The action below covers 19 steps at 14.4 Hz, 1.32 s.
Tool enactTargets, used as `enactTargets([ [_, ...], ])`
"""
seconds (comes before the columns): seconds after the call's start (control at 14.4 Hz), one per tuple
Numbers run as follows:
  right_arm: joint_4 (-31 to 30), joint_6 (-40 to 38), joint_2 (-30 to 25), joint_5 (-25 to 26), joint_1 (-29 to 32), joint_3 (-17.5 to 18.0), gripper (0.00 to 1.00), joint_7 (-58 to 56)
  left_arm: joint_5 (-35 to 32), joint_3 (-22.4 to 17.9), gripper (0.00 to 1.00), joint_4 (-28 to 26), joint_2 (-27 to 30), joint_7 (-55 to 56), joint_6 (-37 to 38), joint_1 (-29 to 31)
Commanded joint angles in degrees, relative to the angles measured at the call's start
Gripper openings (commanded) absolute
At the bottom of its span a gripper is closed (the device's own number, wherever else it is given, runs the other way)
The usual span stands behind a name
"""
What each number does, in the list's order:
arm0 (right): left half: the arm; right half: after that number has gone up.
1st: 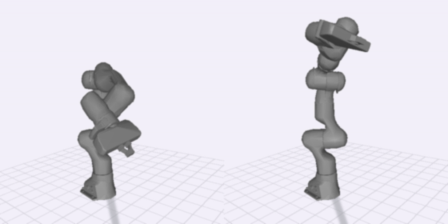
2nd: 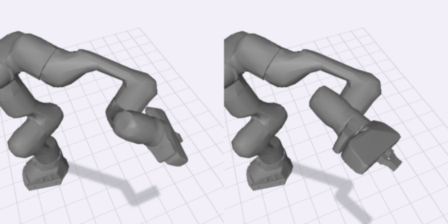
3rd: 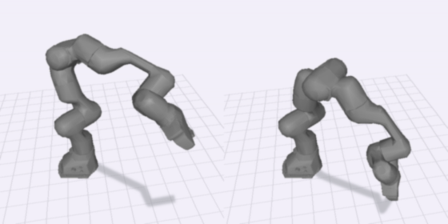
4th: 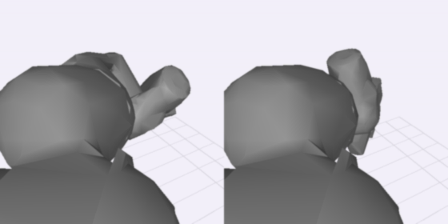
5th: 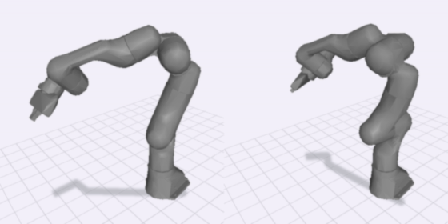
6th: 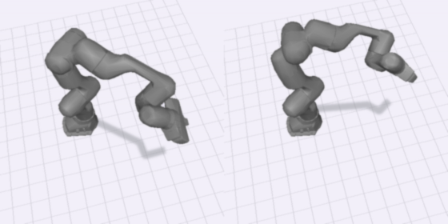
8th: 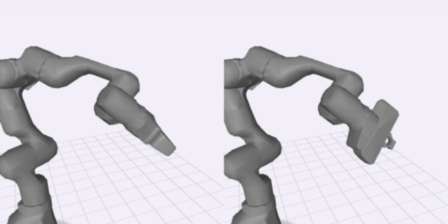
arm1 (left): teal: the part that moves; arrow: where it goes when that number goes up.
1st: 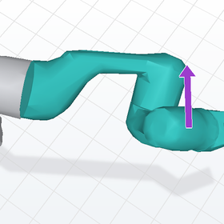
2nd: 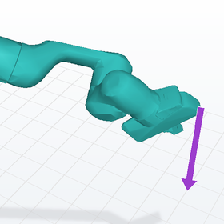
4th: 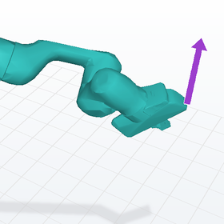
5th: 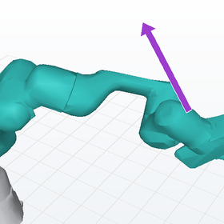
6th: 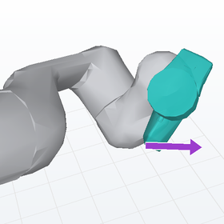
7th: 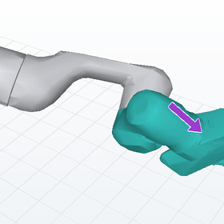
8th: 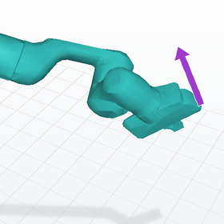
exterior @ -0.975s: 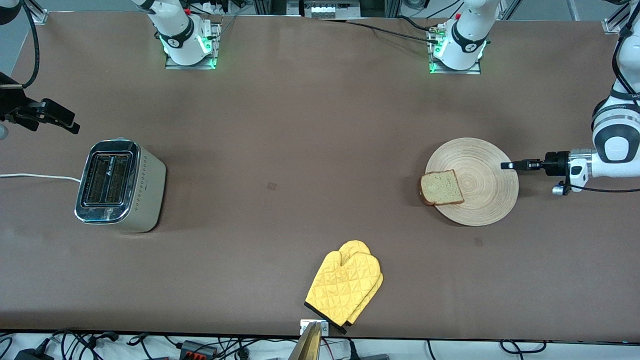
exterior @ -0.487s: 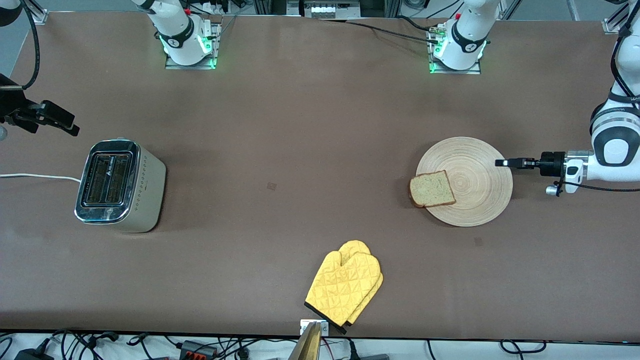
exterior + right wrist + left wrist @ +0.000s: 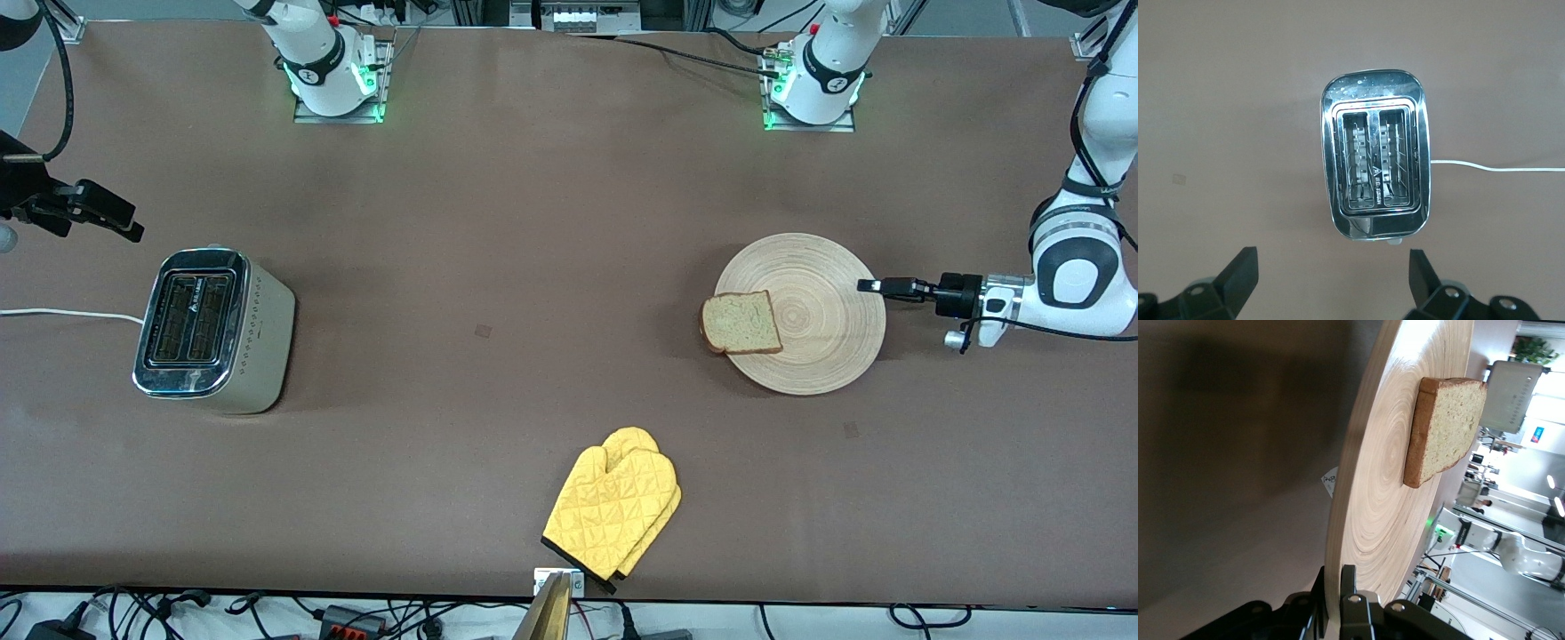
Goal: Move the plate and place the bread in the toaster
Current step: 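Slide the plate with bread toward the toaster using the left gripper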
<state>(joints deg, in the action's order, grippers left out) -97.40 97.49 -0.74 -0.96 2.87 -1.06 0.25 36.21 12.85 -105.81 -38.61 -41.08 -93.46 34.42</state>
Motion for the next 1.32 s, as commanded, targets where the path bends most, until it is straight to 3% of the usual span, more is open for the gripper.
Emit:
enactTargets([
  [0.0, 0.5, -0.4, 0.6, 0.2, -0.1, 0.2, 1.00, -0.2, 3.8, 2.1, 0.00, 1.3, -0.6, -2.1, 2.8, -0.8],
  [0.21, 2.1, -0.1, 1.9, 0.2, -0.1, 0.4, 1.00, -0.3, 6.8, 4.7, 0.00, 1.5, -1.5, -1.1, 2.2, -3.3],
  [0.7, 3.3, 0.3, 4.2, -0.4, -1.4, 1.1, 1.00, 0.4, 16.0, 4.7, 0.00, 2.8, -1.6, 7.5, 1.9, -13.1],
  [0.97, 3.3, 0.4, 5.8, -0.4, -3.7, 1.2, 1.00, 0.5, 23.5, 4.7, 0.00, 3.1, -1.6, 8.6, -6.8, -21.4],
  [1.25, 3.3, 4.5, 10.6, -0.5, -8.1, 1.2, 1.00, 0.6, 30.5, 4.7, 0.00, 4.0, -2.1, 9.6, -8.4, -26.8],
])
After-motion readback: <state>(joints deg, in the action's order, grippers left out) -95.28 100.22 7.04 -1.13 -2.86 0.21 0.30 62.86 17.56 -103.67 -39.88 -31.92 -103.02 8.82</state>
